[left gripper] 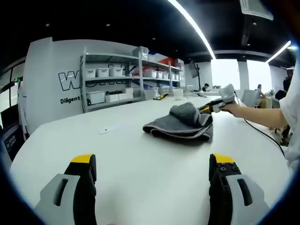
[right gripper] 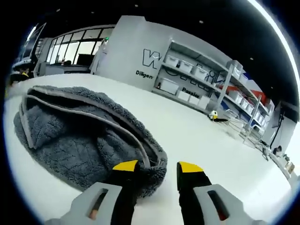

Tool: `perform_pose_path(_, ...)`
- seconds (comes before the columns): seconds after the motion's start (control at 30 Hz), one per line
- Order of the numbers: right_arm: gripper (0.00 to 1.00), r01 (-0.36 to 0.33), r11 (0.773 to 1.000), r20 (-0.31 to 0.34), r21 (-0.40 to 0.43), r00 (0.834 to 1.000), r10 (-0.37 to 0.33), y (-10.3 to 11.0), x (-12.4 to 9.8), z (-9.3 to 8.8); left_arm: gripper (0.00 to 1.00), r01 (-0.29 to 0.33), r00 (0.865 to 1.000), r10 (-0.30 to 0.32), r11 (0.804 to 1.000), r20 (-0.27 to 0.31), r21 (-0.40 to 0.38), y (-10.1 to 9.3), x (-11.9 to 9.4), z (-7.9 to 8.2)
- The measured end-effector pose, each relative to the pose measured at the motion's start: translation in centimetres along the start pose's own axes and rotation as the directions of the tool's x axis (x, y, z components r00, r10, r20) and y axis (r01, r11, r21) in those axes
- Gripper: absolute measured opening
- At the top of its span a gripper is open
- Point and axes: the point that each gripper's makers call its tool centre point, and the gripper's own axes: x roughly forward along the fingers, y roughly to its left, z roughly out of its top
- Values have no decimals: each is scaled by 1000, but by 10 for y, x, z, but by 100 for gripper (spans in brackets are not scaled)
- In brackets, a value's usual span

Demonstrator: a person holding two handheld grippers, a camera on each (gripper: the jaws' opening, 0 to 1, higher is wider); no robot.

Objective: Open the folded towel by lifting each exposed corner and separating the folded layers until the towel lies flat within the target outline without major curled edges

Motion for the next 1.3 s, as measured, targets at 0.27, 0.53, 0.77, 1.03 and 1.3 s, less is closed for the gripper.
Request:
perform_pose_path(0.27,47,-43,989,153,139,988,21,-9,-36,27,99,4,1000,-4,1000,1,3,-2,-1,1)
perform_pose_path(0.53,62,-135,969,198,209,976,94,8,-59,29,99,-3,1000,3,1000,2,-1,0,-2,2)
perform_pose_path(0.77,74,-216,958,241,186,956,169,36,-73,26,99,-5,1000,5,1000,-2,-8,2,-1,0)
perform_pose_path(1.03,89,-280,952,207,123,945,252,71,-77,11,99,-28,998,33,995,-51,99,-1,2,-9)
perform_pose_path(1.3,98,-335,935,209,119,929,306,87,-81,5,99,-21,997,40,968,-69,251,-18,6,-10)
